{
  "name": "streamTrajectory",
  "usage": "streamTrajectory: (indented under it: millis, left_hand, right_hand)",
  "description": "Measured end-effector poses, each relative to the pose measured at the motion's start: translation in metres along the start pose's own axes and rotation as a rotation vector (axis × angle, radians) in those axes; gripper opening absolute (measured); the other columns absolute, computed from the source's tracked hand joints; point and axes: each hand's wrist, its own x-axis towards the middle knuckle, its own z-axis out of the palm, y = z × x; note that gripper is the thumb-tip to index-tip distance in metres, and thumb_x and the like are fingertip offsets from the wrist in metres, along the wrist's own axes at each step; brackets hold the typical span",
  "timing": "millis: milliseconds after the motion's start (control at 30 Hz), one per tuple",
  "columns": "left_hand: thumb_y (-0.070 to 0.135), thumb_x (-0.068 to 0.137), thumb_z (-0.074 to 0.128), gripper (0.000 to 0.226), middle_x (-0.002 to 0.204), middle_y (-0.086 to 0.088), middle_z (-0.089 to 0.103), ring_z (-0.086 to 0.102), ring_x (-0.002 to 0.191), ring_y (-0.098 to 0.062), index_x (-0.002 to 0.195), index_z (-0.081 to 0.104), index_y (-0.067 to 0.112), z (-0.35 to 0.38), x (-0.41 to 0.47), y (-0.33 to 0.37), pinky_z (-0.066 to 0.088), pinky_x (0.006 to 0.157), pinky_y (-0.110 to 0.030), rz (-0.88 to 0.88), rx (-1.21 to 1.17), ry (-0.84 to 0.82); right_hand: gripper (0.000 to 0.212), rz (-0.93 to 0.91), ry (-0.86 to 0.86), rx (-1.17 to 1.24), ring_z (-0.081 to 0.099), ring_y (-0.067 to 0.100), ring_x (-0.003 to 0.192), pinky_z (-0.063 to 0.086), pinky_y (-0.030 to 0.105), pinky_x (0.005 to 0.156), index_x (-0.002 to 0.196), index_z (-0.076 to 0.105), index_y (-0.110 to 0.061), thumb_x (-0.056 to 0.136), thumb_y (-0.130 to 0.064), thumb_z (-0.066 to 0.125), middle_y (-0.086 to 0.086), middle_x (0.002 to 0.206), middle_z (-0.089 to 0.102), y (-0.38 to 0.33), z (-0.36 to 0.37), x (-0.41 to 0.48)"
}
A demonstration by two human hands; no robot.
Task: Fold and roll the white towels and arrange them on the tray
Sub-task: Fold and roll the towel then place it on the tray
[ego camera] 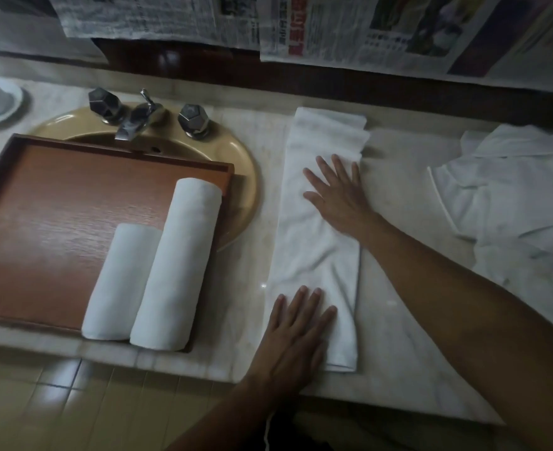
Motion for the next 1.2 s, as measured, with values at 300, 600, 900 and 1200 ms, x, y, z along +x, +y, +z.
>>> streamTrajectory:
  millis: [300,600,900,1200]
  left_hand:
    - [0.044,0.107,0.040,0.062,0.172,-0.007,0.009,0.007,0.159,-0.031,0.164,0.020,0.031,0.004,-0.002,-0.005,0.022,0.122,-0.059,0.053,0.029,0.050]
    - [0.047,0.109,0.034,0.060,0.173,-0.003,0.002,0.000,0.159,-0.027,0.164,0.013,0.037,0.003,-0.002,-0.006,0.017,0.125,-0.057,0.033,0.053,0.013]
    - [0.051,0.108,0.034,0.068,0.172,-0.005,0.006,0.001,0.159,-0.020,0.164,0.018,0.016,0.003,-0.001,-0.007,0.010,0.124,-0.051,0.019,0.004,0.016]
    - [0.031,0.109,0.038,0.056,0.172,-0.002,0.011,0.007,0.159,-0.019,0.163,0.024,0.018,0.000,-0.004,0.002,0.014,0.128,-0.045,-0.087,-0.381,0.225]
  right_hand:
    - [0.057,-0.226,-0.011,0.099,0.011,0.025,0.159,0.009,0.057,0.123,0.160,0.028,-0.040,0.105,-0.053,0.027,-0.002,0.172,0.016,-0.049,0.015,-0.090]
    - [0.058,0.136,-0.033,0.162,0.007,0.029,0.158,0.010,0.061,0.124,0.163,0.022,-0.031,0.108,-0.045,0.036,0.002,0.172,0.011,-0.006,0.003,-0.031]
    - [0.056,0.286,0.111,0.152,0.027,0.031,0.155,0.021,0.063,0.119,0.158,0.039,-0.026,0.106,-0.043,0.032,0.007,0.167,0.031,-0.069,0.044,-0.237]
    - [0.059,0.301,0.186,0.241,0.015,0.030,0.158,0.018,0.058,0.122,0.161,0.030,-0.022,0.104,-0.036,0.033,0.008,0.170,0.021,-0.077,0.026,-0.267]
